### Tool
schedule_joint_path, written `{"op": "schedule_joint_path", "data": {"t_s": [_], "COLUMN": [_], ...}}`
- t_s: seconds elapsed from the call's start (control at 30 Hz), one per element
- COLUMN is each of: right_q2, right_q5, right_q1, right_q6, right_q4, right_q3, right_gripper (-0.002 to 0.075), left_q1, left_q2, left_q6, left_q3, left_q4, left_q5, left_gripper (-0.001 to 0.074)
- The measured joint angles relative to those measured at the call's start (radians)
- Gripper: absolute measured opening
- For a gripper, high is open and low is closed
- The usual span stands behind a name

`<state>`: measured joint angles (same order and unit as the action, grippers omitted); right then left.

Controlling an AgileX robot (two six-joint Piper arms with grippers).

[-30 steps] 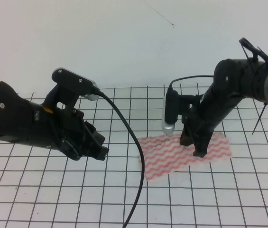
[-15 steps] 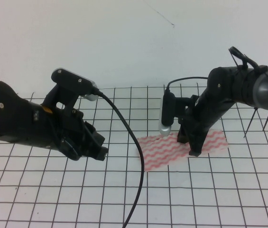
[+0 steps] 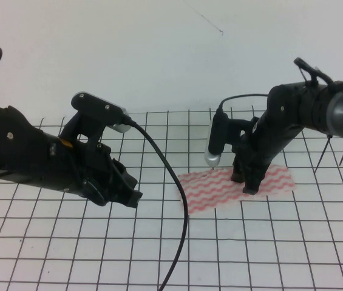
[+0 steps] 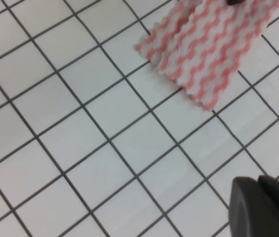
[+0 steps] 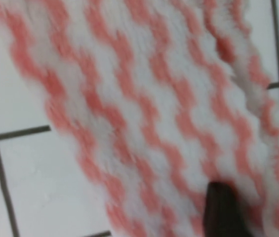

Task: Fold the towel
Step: 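Fold the patterned cloth into a small square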

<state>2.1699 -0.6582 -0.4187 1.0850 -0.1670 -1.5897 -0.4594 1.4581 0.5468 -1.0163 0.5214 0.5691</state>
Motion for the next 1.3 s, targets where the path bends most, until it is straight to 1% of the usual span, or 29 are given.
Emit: {"op": "schedule_joint_path", "data": {"t_s": [0.03,0.1,0.23,0.33,0.53,0.7,0.9,1.13,1.2,1.3], "right_q2": [-0.013,-0.047,-0.066,-0.046,0.054,0.100,0.132,0.154,0.154,0.150], "right_q5": [-0.005,-0.014,-0.081,-0.089,-0.125,-0.140,-0.199,-0.206,-0.206,-0.207], "right_q1": [0.000,0.000,0.002,-0.010,-0.031,-0.031,-0.031,-0.042,-0.043,-0.046], "right_q6": [0.004,0.021,0.158,0.177,0.155,0.154,0.158,0.158,0.158,0.163], "right_q4": [0.001,-0.013,-0.201,-0.281,-0.283,-0.283,-0.283,-0.310,-0.322,-0.324], "right_q3": [0.000,0.000,-0.039,-0.075,-0.189,-0.217,-0.217,-0.217,-0.217,-0.217], "right_gripper": [0.0287,0.0311,0.0328,0.0329,0.0330,0.0330,0.0328,0.0277,0.0244,0.0169], "left_q1": [0.000,0.000,0.007,0.035,0.120,0.122,0.122,0.122,0.122,0.122], "left_q2": [0.000,0.000,-0.006,-0.028,-0.103,-0.115,-0.115,-0.115,-0.115,-0.115], "left_q6": [0.000,0.000,-0.031,-0.059,-0.093,-0.093,-0.093,-0.093,-0.093,-0.093], "left_q3": [0.000,0.000,0.000,0.002,0.012,0.012,0.012,0.012,0.012,0.012], "left_q4": [0.000,0.000,0.000,0.000,-0.008,-0.012,-0.012,-0.012,-0.012,-0.012], "left_q5": [0.000,0.000,-0.021,-0.017,-0.005,0.001,0.003,0.003,0.003,0.003], "left_gripper": [-0.0001,-0.0001,-0.0001,-0.0001,-0.0001,-0.0001,-0.0001,-0.0001,-0.0001,-0.0001]}}
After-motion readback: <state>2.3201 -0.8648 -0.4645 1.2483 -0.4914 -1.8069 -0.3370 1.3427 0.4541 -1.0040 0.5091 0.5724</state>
